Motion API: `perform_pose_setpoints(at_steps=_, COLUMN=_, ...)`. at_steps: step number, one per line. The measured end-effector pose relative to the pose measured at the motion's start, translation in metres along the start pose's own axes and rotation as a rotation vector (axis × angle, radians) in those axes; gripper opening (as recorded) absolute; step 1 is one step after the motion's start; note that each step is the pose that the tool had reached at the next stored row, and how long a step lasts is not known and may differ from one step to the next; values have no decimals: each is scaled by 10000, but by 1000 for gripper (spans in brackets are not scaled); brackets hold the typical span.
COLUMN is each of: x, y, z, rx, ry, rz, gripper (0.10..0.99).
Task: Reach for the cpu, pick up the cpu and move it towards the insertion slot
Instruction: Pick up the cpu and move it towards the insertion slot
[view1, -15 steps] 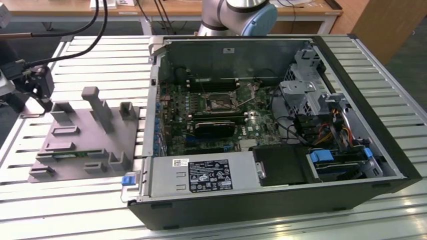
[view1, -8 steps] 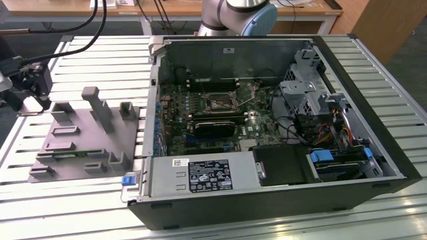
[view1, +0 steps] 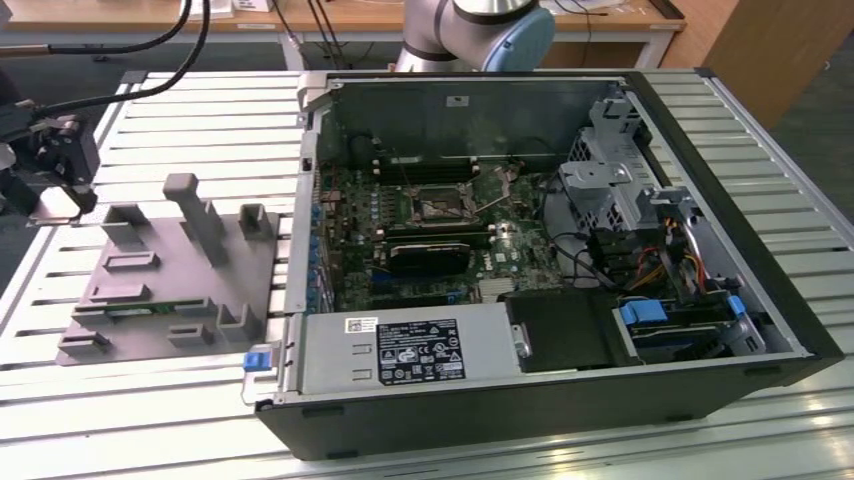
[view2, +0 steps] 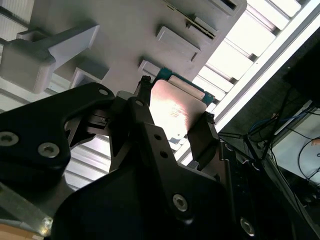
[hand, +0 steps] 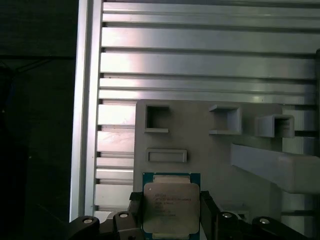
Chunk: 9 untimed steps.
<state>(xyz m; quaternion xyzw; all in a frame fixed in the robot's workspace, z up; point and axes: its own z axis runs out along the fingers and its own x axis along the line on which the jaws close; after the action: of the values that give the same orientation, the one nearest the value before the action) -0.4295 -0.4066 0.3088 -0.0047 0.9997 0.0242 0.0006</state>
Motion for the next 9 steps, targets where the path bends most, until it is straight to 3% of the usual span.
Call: perform_pose_setpoints(at_steps=9, x=0, y=6, z=-126, rx=0, ry=0, rz=0, gripper=541)
